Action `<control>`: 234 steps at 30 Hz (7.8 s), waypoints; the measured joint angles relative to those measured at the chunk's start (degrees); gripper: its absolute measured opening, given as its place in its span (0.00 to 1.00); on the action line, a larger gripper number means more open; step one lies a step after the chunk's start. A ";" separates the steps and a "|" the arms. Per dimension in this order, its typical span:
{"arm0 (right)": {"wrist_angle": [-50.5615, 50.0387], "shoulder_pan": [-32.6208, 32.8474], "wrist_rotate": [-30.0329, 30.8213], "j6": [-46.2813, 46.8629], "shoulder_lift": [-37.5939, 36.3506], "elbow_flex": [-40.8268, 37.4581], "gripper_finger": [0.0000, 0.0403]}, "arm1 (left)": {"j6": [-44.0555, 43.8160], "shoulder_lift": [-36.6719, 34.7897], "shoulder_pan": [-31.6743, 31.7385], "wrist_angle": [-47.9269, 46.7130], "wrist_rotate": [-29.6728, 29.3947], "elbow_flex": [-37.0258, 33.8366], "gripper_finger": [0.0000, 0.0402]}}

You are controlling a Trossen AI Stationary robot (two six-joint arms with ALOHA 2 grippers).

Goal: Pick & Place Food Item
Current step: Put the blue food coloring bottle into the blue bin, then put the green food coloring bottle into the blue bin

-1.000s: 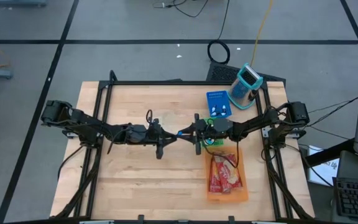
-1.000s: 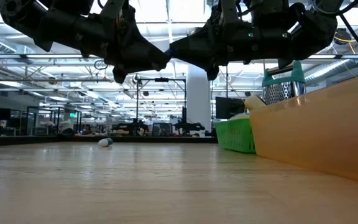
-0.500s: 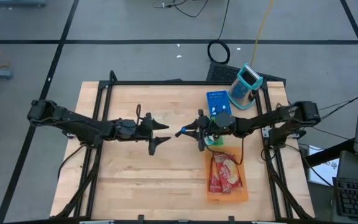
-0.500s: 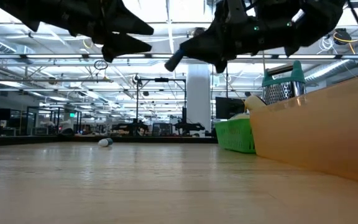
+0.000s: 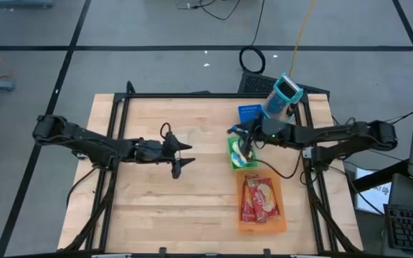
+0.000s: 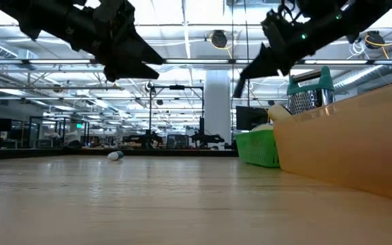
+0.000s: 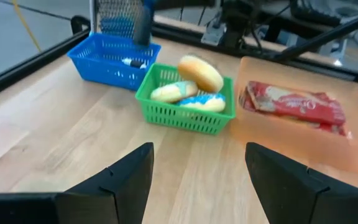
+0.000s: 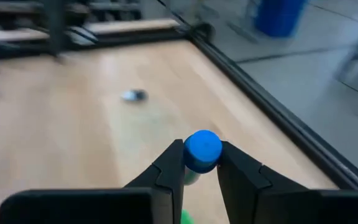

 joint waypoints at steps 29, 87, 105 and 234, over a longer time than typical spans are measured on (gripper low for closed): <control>-2.63 -13.19 7.55 11.04 -9.81 -20.34 0.23 | -3.09 3.20 2.02 1.53 -0.48 -0.04 0.64; 9.76 -12.55 4.23 10.61 -9.84 -20.32 0.25 | -40.04 18.97 10.47 -26.91 -16.46 -0.25 0.64; 9.73 -12.55 4.18 10.61 -9.84 -20.32 0.24 | -40.23 18.90 12.18 -26.83 -16.82 -0.26 0.28; 5.97 5.61 9.51 1.00 -5.45 -10.74 0.17 | 6.62 -11.84 14.26 12.81 24.46 -4.82 0.46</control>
